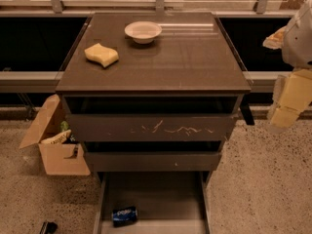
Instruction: Pick pepsi can from bottom drawer and place on counter
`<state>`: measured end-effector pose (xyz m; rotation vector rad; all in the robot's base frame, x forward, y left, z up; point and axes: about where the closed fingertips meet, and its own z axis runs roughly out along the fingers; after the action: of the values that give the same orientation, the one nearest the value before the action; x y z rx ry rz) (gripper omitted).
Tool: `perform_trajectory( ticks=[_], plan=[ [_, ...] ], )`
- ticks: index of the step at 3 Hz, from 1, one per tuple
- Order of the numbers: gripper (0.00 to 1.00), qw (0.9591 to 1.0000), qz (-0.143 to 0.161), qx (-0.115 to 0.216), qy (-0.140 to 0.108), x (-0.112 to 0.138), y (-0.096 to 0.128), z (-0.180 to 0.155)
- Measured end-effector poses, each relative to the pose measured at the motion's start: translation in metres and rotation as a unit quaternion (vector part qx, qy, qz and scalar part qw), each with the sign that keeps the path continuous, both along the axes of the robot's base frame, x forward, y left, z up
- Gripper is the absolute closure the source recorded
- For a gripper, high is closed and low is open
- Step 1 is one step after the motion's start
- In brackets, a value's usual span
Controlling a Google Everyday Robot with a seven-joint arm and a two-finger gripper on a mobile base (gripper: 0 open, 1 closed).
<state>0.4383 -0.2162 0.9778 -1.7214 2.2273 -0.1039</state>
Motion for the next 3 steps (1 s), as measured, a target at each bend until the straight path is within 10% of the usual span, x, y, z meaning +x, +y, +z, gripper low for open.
perform_trajectory(
  ticks=[2,3],
  plan=[
    [0.00,0.9990,0.034,0.027,0.012,-0.002,0.025,-0.040],
    [0.00,0.9930,0.076,0.085,0.031,-0.014,0.081,-0.122]
  ],
)
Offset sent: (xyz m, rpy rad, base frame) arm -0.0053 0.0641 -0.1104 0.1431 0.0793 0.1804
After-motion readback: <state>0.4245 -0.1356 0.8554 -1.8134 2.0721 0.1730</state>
